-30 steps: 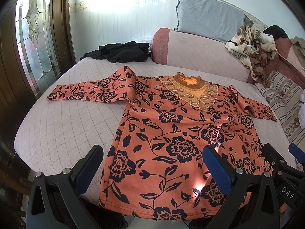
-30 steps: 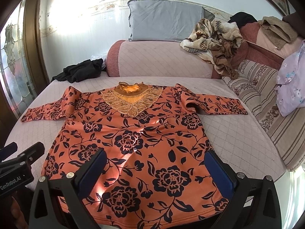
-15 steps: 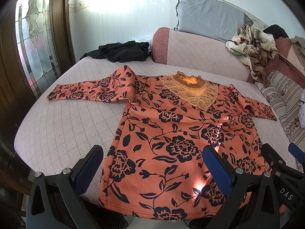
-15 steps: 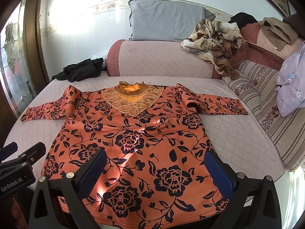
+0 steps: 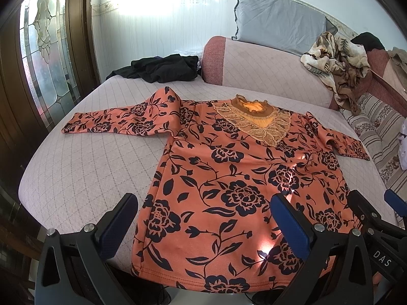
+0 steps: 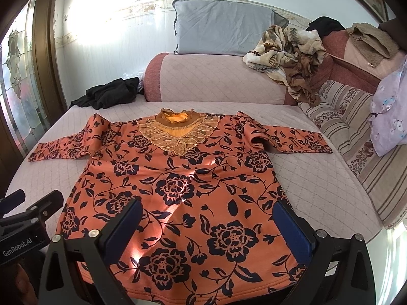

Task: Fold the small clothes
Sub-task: 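Grasp the sleeve cuff with the right tool and lift it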

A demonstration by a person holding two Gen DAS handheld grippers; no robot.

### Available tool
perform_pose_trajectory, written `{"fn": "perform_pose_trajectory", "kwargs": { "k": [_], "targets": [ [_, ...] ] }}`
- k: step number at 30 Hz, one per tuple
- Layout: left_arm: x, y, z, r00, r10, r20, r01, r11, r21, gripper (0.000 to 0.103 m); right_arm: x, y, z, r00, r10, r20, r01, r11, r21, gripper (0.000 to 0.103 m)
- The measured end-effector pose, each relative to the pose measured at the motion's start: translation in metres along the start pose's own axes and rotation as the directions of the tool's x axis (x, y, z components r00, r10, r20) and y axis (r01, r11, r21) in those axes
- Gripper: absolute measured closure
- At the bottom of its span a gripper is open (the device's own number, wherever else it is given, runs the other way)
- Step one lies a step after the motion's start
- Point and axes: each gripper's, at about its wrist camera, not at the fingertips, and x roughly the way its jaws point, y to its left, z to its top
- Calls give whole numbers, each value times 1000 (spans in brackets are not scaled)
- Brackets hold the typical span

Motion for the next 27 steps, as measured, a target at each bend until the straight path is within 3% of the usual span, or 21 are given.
{"fn": "perform_pose_trajectory", "kwargs": {
  "k": [5, 7, 12, 15, 19, 22, 24, 27],
  "targets": [
    [13, 13, 5, 1000, -11, -19, 11, 999, -31, 0, 5, -7, 3, 999, 32, -12, -32, 999, 5, 0],
    [25, 23, 9, 999, -22, -41, 20, 998, -58, 0, 11, -24, 5, 999, 48, -16, -48, 997, 56, 0],
    [62, 56, 26, 997, 32, -71, -38, 995, -94, 0, 44, -116, 19, 994, 112, -10, -105, 956, 275, 0],
    [90, 89, 42, 992, 89, -88, -102, 982, -157, 0, 82, -195, 26, 990, 136, -28, -108, 879, 465, 0],
    [129, 134, 65, 982, 150, -114, -175, 949, -261, 0, 152, -303, 26, 976, 217, -21, -130, 654, 745, 4],
    [146, 157, 78, 972, 215, -99, -236, 922, -308, 0, 197, -352, 33, 972, 235, -5, -126, 538, 833, 15],
    [157, 166, 83, 966, 244, -90, -260, 909, -326, 0, 225, -371, 41, 978, 204, -42, -75, 533, 843, 17],
    [169, 176, 80, 956, 286, -73, -294, 900, -321, 0, 262, -393, 49, 983, 174, -60, -37, 507, 861, 30]
  ]
}}
